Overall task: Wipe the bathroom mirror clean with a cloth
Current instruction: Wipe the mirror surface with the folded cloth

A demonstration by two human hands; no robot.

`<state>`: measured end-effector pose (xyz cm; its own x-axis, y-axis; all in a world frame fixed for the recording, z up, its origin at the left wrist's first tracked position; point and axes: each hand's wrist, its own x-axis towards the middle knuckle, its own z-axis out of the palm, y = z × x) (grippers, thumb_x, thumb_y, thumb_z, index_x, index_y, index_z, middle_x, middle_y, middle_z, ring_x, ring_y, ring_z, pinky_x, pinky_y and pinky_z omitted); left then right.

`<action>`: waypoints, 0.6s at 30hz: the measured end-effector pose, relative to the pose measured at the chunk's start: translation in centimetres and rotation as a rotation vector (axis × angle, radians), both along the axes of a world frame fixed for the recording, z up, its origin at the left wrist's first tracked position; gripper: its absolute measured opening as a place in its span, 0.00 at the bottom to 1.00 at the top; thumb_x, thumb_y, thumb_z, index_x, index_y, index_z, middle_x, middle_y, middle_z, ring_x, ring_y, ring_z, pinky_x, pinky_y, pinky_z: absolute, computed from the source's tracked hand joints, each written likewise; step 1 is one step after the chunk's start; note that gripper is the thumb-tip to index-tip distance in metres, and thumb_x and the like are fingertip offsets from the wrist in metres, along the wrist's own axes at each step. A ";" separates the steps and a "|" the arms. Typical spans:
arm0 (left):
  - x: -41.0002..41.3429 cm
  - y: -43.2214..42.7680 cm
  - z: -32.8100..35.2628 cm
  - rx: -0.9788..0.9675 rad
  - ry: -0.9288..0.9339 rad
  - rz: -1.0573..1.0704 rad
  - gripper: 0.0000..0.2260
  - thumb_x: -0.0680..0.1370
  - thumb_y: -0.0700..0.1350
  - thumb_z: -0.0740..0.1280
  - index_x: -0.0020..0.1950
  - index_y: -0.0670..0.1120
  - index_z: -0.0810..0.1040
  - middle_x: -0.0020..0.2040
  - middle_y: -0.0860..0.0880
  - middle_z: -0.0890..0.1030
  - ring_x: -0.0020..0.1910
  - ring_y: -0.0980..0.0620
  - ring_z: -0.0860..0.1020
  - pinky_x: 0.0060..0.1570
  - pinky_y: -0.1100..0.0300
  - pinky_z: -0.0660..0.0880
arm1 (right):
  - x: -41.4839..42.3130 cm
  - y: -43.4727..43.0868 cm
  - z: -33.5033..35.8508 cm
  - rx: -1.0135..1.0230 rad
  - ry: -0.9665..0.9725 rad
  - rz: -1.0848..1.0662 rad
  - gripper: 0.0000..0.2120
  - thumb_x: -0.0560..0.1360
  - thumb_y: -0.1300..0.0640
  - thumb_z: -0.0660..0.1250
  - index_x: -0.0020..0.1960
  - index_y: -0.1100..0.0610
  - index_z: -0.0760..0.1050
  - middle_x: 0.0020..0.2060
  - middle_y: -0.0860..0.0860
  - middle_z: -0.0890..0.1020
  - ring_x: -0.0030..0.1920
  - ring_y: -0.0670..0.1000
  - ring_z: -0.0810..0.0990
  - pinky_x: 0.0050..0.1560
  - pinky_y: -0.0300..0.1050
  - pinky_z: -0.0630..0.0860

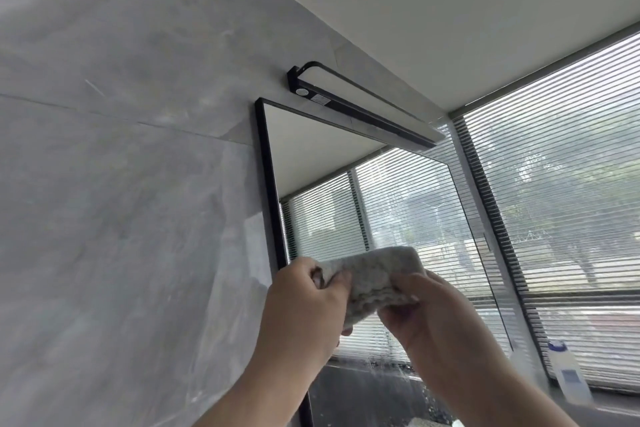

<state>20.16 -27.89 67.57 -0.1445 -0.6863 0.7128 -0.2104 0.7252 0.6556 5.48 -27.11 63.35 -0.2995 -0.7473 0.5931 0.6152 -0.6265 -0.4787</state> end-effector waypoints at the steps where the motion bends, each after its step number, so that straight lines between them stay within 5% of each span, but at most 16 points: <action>1: 0.0 0.1 0.0 0.038 -0.036 -0.010 0.11 0.78 0.49 0.70 0.44 0.42 0.77 0.38 0.45 0.82 0.30 0.50 0.82 0.23 0.65 0.70 | -0.4 -0.1 0.1 0.005 -0.029 -0.007 0.10 0.73 0.69 0.62 0.54 0.71 0.74 0.39 0.61 0.82 0.36 0.53 0.82 0.35 0.42 0.81; 4: 0.6 -0.1 0.5 0.007 -0.232 0.104 0.17 0.76 0.63 0.66 0.45 0.49 0.77 0.38 0.53 0.82 0.35 0.54 0.81 0.33 0.61 0.72 | -1.8 -1.2 1.0 0.058 -0.064 -0.143 0.13 0.72 0.66 0.67 0.55 0.69 0.74 0.42 0.60 0.81 0.40 0.54 0.81 0.37 0.44 0.80; 7: 2.3 -2.0 2.6 -0.465 -0.425 0.544 0.15 0.77 0.62 0.61 0.47 0.51 0.74 0.41 0.57 0.77 0.42 0.56 0.75 0.37 0.60 0.68 | -2.6 -2.6 2.8 0.078 -0.006 -0.500 0.12 0.74 0.63 0.72 0.56 0.64 0.76 0.39 0.56 0.81 0.39 0.54 0.80 0.39 0.49 0.77; 10: 4.4 -4.4 5.7 -0.854 -0.531 0.828 0.12 0.72 0.52 0.66 0.45 0.44 0.76 0.43 0.46 0.78 0.43 0.44 0.76 0.40 0.51 0.71 | -1.8 -4.8 5.2 0.066 0.142 -0.904 0.11 0.72 0.59 0.75 0.50 0.57 0.75 0.33 0.51 0.81 0.32 0.46 0.81 0.32 0.42 0.74; 14: 7.1 -6.6 9.1 -0.828 -0.785 1.098 0.24 0.68 0.52 0.65 0.58 0.38 0.79 0.62 0.34 0.77 0.63 0.34 0.73 0.64 0.36 0.65 | 0.5 -9.9 5.7 0.080 0.529 -1.083 0.14 0.71 0.47 0.75 0.51 0.47 0.74 0.39 0.44 0.82 0.38 0.44 0.82 0.34 0.36 0.75; 16: 8.1 -7.1 9.4 -0.861 -0.873 1.147 0.27 0.69 0.53 0.61 0.61 0.38 0.79 0.65 0.32 0.75 0.67 0.33 0.71 0.69 0.35 0.61 | 0.6 -12.1 4.2 -0.144 0.775 -1.209 0.17 0.74 0.41 0.68 0.56 0.51 0.81 0.46 0.43 0.83 0.42 0.39 0.80 0.39 0.32 0.76; 18: 8.4 -7.6 8.9 -0.879 -0.929 1.168 0.29 0.71 0.53 0.57 0.64 0.37 0.78 0.66 0.31 0.74 0.68 0.31 0.70 0.71 0.34 0.59 | -0.6 -14.0 2.8 -0.480 0.904 -1.350 0.19 0.80 0.45 0.61 0.57 0.58 0.83 0.48 0.47 0.82 0.44 0.44 0.80 0.44 0.40 0.79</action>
